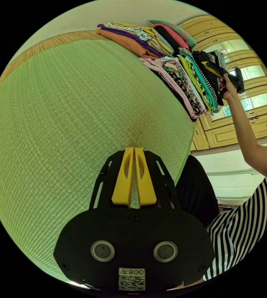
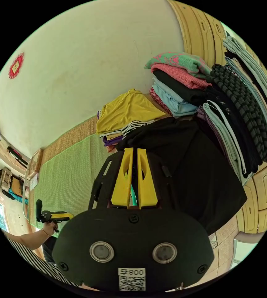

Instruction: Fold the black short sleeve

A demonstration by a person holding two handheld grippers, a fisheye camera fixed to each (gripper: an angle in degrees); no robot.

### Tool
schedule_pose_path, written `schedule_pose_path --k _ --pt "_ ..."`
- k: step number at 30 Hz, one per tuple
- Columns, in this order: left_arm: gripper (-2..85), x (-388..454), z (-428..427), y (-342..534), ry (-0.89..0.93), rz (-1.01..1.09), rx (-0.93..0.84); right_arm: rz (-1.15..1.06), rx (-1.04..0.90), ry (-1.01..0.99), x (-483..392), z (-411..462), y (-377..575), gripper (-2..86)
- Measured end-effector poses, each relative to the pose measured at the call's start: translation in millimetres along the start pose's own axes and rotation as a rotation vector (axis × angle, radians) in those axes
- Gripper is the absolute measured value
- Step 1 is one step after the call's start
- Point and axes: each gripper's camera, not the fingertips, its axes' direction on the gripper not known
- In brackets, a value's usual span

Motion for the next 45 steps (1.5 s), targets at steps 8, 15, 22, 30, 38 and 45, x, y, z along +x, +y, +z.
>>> schedule_pose_path --k 8,15,22,30,38,45 --pt "0.1 -0.4 16.0 54.5 0.096 -0.044 -0.022 0.065 0.055 -0.094 23.3 -77.1 11.7 0.5" --pt "0.1 9.5 30.5 109.5 0.274 -0.034 0.018 0.101 0.128 -0.269 47.0 -158.5 40.8 0.3" --pt "0.1 17.5 30.9 168.8 0.364 0.011 0.049 0.061 0.146 -0.48 37.2 -222.1 73.1 0.3" --pt "0.1 8.2 9.2 237.4 0.474 0.027 0.174 -0.058 0.057 -0.66 -21.0 -276.6 108.4 0.3" --pt "0.2 -16.5 -7.5 322.8 0.537 -0.011 0.32 -0.124 -0.137 -0.857 -78.7 -284.5 146.3 0.3" --pt "0.5 -54.4 8.1 393.5 0.652 -0.079 0.392 -0.215 -0.338 -0.948 -128.0 -293.3 186.4 0.2"
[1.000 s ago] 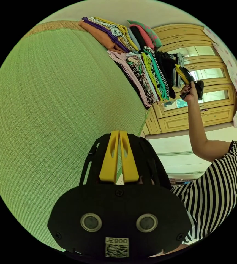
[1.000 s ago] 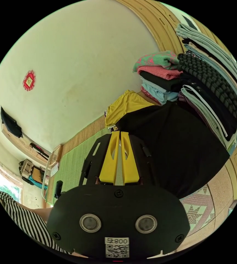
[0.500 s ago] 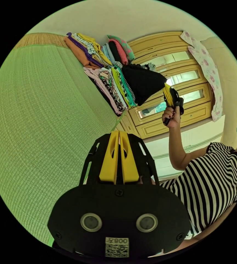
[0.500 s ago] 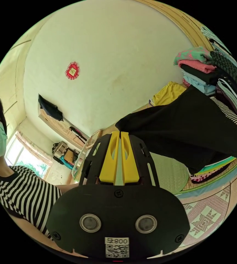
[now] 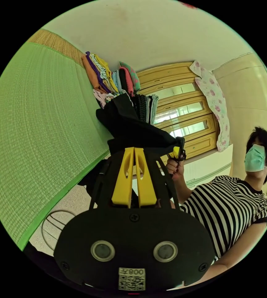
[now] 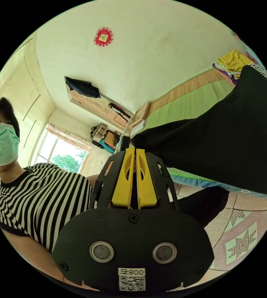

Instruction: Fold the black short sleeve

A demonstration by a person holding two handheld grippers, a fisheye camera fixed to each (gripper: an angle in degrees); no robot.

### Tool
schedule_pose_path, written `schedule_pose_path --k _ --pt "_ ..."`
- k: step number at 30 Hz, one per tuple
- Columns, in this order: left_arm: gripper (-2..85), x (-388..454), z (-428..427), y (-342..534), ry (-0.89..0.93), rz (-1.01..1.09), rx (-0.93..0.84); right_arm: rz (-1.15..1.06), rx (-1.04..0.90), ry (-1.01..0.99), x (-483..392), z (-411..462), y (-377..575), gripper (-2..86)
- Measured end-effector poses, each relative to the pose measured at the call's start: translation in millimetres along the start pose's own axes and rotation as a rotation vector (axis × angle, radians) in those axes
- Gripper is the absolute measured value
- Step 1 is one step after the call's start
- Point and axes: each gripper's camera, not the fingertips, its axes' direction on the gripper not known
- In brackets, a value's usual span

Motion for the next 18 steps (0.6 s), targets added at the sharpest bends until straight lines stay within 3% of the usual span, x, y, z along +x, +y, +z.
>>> schedule_pose_path --k 10,18 --pt "2.8 -67.8 0.1 53.7 0.119 -0.093 0.016 0.047 -0.132 -0.094 -19.3 21.2 25.7 0.2" --pt "7.0 -133.7 14.8 34.9 0.138 -0.193 -0.04 0.015 -0.157 -0.123 -44.0 -13.5 31.3 0.2"
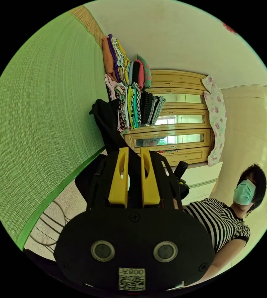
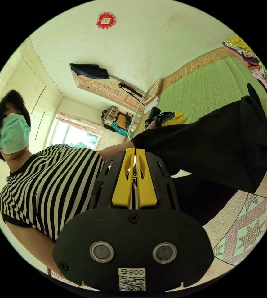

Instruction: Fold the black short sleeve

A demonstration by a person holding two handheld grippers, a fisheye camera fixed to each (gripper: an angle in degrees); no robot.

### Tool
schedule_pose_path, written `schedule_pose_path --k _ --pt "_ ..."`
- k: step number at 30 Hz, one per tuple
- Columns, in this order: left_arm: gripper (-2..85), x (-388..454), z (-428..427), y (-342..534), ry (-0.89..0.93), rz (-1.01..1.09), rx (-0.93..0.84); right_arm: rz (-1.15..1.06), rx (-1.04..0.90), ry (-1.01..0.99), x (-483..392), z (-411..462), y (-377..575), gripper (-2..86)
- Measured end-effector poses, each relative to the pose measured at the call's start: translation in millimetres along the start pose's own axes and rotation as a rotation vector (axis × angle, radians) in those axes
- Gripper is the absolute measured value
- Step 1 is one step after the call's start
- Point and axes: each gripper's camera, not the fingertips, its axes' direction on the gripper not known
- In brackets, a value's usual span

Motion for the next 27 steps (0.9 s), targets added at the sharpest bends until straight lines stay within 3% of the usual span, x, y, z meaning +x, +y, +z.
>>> schedule_pose_path --k 13,23,27 --pt "8.8 -114.5 19.1 -39.0 -0.124 -0.316 -0.054 0.02 0.026 -0.006 -25.6 -74.5 40.5 0.3" --pt "8.4 -139.8 -24.8 -40.5 -0.294 -0.299 -0.064 0.038 0.076 -0.049 -13.8 -122.2 47.2 0.2" --pt "7.9 -159.6 -37.9 -34.0 -0.299 -0.314 -0.145 0.042 0.071 -0.065 -8.0 -135.2 44.8 0.2"
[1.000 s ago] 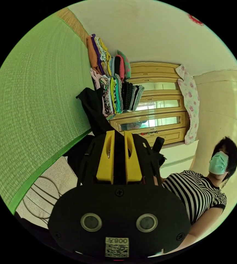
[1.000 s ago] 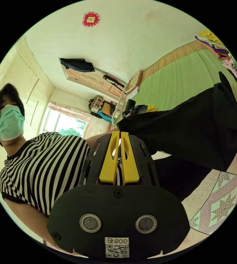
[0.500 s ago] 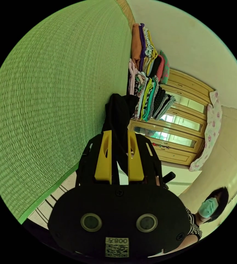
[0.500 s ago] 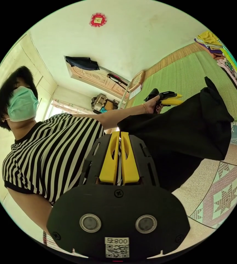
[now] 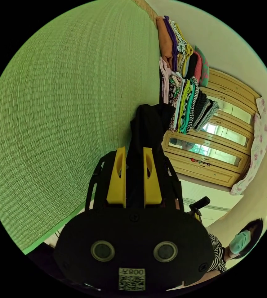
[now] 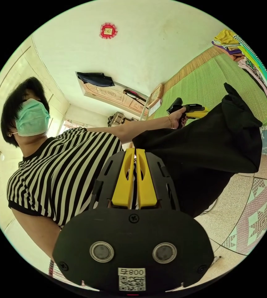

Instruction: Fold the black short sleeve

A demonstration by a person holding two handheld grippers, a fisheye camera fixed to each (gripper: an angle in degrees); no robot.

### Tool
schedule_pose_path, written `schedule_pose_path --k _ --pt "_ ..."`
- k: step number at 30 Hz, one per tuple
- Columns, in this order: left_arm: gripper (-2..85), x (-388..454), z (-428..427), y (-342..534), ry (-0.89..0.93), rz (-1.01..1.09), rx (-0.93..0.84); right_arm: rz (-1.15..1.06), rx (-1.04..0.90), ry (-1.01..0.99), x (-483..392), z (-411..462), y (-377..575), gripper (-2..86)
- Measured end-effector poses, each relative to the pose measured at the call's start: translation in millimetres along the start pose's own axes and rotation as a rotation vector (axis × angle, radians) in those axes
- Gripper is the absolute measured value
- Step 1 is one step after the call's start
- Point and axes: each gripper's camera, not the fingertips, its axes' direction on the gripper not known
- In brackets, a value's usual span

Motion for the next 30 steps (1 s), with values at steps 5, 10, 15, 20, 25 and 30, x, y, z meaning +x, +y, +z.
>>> schedule_pose_path --k 5,10,15,20,25,30 --pt "4.1 -17.9 -12.5 13.2 -0.074 0.044 -0.051 0.017 0.0 -0.004 4.6 -17.5 -0.3 0.2" --pt "2.7 -48.5 -81.0 52.8 0.076 0.107 0.025 0.023 0.038 -0.019 9.1 -45.4 -4.5 0.4" --pt "2.3 -78.6 -176.8 110.0 0.242 0.185 0.131 -0.037 0.066 0.004 2.5 -80.4 -24.9 0.3" --pt "2.1 -106.1 -279.2 183.1 0.347 0.28 0.286 -0.12 0.093 0.036 -11.8 -111.0 -49.4 0.3" --pt "2.0 -139.7 -395.5 274.2 0.478 0.366 0.508 -0.218 0.109 0.141 -36.9 -139.5 -78.2 0.3" --pt "1.9 -153.1 -505.1 362.8 0.5 0.515 0.675 -0.332 0.154 0.166 -56.5 -162.0 -114.4 0.3"
